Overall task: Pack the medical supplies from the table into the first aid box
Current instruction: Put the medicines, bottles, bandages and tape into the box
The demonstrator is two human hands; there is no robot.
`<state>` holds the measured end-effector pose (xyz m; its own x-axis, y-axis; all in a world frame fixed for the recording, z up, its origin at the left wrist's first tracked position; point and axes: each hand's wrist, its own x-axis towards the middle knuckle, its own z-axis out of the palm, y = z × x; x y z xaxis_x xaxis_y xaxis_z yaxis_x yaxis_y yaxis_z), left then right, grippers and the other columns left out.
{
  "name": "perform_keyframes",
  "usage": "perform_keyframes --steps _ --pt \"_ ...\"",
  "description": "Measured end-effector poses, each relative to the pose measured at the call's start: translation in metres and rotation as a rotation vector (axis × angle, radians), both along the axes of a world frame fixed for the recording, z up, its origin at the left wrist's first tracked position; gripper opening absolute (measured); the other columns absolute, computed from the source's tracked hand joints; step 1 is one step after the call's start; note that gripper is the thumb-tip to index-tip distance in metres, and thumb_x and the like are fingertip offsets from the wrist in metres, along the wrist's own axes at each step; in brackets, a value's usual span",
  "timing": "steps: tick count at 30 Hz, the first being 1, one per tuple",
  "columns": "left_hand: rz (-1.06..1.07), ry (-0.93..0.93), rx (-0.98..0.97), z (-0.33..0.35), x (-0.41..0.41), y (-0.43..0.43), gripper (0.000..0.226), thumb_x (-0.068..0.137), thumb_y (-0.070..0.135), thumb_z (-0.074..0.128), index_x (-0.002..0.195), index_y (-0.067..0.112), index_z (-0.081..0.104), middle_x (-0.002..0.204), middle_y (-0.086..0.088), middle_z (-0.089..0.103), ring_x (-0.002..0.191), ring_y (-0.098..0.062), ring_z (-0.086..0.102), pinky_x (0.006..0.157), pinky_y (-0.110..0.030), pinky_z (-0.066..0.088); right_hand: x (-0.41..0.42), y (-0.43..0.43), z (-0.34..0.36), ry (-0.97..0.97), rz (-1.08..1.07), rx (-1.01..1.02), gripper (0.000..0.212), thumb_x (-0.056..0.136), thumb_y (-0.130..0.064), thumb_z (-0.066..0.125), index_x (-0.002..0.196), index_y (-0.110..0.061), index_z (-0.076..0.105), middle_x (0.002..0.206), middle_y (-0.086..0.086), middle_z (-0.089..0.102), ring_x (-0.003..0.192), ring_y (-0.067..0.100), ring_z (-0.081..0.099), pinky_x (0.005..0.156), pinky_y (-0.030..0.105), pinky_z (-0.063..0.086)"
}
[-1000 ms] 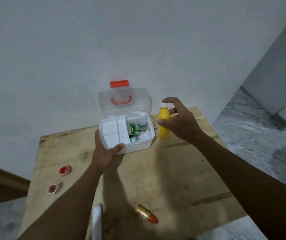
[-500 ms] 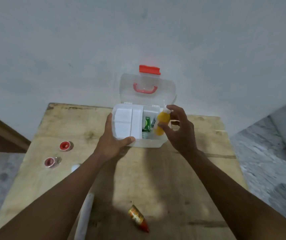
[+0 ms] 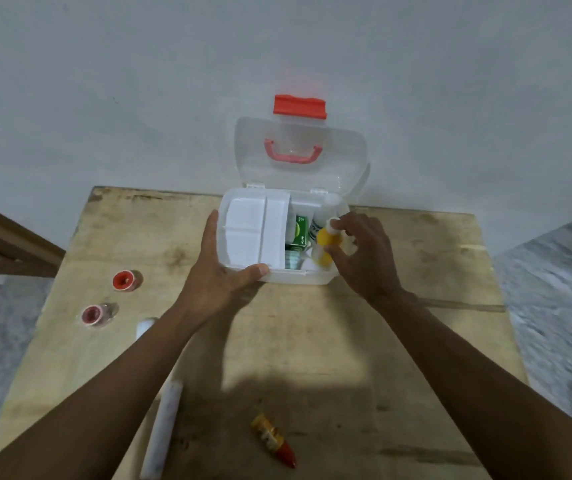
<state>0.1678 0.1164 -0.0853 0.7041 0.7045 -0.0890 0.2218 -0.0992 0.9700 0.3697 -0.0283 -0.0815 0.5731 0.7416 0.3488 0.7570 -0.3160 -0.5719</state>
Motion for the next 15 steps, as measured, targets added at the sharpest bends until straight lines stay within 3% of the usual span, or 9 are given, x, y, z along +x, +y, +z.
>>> perform_keyframes --steps 10,13,15 --pt "0.018 0.072 0.049 0.001 0.0 -0.001 0.092 0.066 0.042 0.086 0.14 0.034 0.031 0.122 0.025 0.053 0.113 0.005 0.054 0.085 -0.031 0.057 -0.008 0.001 0.01 -0.042 -0.069 -0.151 0.037 0.07 -0.009 0.071 0.103 -0.015 0.057 0.098 0.006 0.062 0.089 0.032 0.054 0.081 0.029 0.034" --pt "0.01 0.083 0.059 0.001 0.0 -0.001 0.103 0.063 0.048 0.087 0.144 0.031 0.026 0.127 0.018 0.055 0.115 -0.005 0.057 0.085 -0.035 0.058 -0.013 0.002 0.012 -0.037 -0.114 -0.191 0.037 0.072 -0.012 0.067 0.107 -0.019 0.056 0.099 0.008 0.063 0.09 0.033 0.055 0.079 0.025 0.028" --pt "0.015 0.103 0.086 0.002 0.0 -0.002 0.104 0.066 0.044 0.087 0.147 0.031 0.022 0.129 0.015 0.054 0.115 -0.012 0.056 0.082 -0.029 0.055 -0.017 0.002 0.015 -0.026 -0.132 -0.215 0.036 0.076 -0.018 0.064 0.111 -0.019 0.056 0.101 0.011 0.062 0.093 0.034 0.054 0.079 0.026 0.03"
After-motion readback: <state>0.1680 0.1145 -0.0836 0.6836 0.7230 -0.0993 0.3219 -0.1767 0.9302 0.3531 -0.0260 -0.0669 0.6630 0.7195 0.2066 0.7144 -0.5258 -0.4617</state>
